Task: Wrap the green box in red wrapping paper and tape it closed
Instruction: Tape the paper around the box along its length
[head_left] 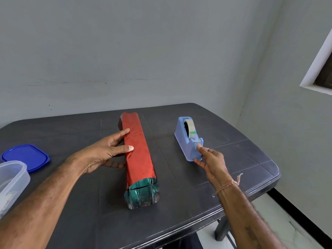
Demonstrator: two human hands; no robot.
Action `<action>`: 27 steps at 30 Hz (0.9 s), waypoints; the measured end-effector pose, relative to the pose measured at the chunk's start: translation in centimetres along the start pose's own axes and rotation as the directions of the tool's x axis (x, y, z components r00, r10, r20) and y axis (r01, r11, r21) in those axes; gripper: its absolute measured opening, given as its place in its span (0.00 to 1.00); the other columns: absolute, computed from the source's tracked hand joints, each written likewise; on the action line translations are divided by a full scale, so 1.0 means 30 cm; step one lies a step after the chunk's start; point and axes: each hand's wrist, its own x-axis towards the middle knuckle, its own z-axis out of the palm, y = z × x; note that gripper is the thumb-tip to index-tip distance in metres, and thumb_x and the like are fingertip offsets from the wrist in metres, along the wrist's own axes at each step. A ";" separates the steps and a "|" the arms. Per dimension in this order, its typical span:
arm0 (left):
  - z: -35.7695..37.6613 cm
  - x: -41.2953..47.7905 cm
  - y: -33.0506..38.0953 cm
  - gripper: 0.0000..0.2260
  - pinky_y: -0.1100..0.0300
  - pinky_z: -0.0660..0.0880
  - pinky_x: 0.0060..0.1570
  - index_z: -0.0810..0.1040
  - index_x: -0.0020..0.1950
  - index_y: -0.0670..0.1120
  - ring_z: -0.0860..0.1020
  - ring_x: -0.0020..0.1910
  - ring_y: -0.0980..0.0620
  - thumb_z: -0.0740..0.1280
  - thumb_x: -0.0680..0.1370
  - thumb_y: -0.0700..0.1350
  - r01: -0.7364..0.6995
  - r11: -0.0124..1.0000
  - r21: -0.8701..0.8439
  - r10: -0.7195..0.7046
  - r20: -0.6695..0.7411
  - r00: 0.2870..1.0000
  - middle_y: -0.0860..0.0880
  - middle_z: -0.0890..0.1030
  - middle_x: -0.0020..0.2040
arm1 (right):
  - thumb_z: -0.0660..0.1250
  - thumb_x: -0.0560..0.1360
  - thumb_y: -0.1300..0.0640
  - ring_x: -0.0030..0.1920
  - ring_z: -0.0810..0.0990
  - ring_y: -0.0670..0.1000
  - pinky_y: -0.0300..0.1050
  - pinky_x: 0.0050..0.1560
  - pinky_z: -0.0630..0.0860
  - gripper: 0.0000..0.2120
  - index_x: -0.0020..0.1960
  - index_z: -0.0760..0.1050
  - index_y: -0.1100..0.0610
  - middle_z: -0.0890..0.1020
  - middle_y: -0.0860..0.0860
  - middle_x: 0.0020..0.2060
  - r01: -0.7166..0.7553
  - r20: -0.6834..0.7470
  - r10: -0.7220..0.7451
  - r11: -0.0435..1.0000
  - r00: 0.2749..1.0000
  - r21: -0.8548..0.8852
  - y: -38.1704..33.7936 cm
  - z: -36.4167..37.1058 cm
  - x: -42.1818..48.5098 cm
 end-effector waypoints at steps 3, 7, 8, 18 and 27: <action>0.000 0.003 -0.002 0.35 0.70 0.75 0.24 0.64 0.80 0.59 0.71 0.55 0.61 0.72 0.78 0.39 0.006 1.000 -0.003 -0.006 -0.010 1.000 0.51 0.61 0.82 | 0.72 0.77 0.58 0.49 0.84 0.55 0.50 0.45 0.84 0.08 0.47 0.81 0.63 0.84 0.56 0.44 -0.009 -0.008 0.009 1.000 1.000 0.023 0.008 -0.001 -0.002; -0.002 0.011 -0.006 0.35 0.69 0.76 0.25 0.65 0.80 0.60 0.72 0.51 0.66 0.72 0.77 0.39 -0.007 1.000 -0.017 0.007 -0.015 1.000 0.52 0.63 0.81 | 0.72 0.77 0.57 0.46 0.84 0.53 0.49 0.44 0.84 0.07 0.45 0.81 0.62 0.84 0.55 0.44 -0.013 -0.035 0.014 1.000 0.999 0.023 0.014 0.010 0.001; -0.002 0.013 -0.006 0.35 0.69 0.77 0.26 0.65 0.80 0.60 0.72 0.51 0.66 0.72 0.77 0.39 -0.008 1.000 -0.017 0.008 -0.010 1.000 0.53 0.64 0.80 | 0.73 0.77 0.57 0.46 0.84 0.53 0.49 0.44 0.84 0.07 0.45 0.80 0.62 0.84 0.56 0.45 -0.009 -0.040 0.010 1.000 0.999 0.030 0.018 0.013 0.005; -0.038 0.042 -0.030 0.36 0.59 0.83 0.37 0.64 0.79 0.62 0.74 0.56 0.63 0.74 0.76 0.42 -0.033 0.999 0.020 0.031 0.048 0.998 0.55 0.65 0.80 | 0.72 0.77 0.62 0.58 0.82 0.55 0.53 0.61 0.81 0.08 0.41 0.80 0.65 0.81 0.54 0.58 0.008 -0.089 -0.011 0.999 0.996 -0.042 0.062 0.015 0.000; -0.075 0.057 -0.040 0.41 0.46 0.84 0.52 0.63 0.79 0.64 0.78 0.64 0.58 0.79 0.72 0.45 -0.037 0.997 0.069 0.029 0.115 0.993 0.58 0.65 0.79 | 0.69 0.80 0.50 0.48 0.80 0.48 0.47 0.53 0.81 0.14 0.51 0.82 0.62 0.84 0.55 0.46 0.273 0.221 -0.222 0.933 0.950 -0.234 0.023 0.056 -0.120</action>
